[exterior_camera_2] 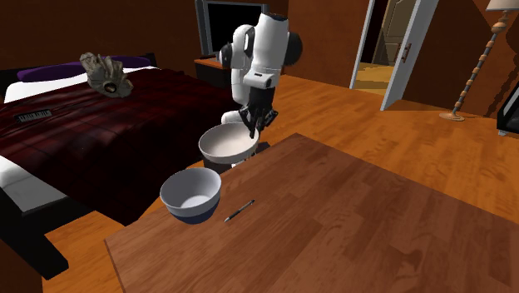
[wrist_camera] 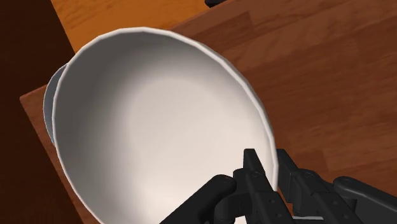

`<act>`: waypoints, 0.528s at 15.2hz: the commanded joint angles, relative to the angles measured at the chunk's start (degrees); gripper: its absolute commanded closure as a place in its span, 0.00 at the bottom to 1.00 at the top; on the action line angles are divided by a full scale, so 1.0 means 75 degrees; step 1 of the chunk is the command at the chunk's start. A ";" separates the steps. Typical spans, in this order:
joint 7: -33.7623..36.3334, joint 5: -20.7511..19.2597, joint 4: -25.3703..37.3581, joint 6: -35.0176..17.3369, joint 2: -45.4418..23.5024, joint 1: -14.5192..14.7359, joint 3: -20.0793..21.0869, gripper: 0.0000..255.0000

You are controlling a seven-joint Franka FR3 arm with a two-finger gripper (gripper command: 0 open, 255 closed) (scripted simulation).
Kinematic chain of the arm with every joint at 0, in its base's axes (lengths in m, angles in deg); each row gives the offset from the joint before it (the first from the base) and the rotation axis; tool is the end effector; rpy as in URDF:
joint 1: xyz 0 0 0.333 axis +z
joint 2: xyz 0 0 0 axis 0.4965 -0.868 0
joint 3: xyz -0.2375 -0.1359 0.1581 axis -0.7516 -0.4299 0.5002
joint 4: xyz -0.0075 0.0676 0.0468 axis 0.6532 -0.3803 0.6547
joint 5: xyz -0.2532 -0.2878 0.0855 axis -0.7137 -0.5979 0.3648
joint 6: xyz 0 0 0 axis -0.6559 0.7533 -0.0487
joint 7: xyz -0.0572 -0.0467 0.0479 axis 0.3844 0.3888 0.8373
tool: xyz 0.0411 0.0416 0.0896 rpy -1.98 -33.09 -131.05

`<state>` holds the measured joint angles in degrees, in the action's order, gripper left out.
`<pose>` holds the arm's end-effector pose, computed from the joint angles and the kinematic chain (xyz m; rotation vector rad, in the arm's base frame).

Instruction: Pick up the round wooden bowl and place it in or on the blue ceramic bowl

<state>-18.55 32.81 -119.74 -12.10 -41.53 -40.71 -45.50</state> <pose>0.4466 -0.0691 0.6471 2.9631 0.0740 0.0041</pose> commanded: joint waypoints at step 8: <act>-0.1548 -0.0174 0.1165 -0.0167 -0.1065 -0.0572 -0.0999 1.00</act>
<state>-28.81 31.53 -112.58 -13.36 -48.19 -44.53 -52.21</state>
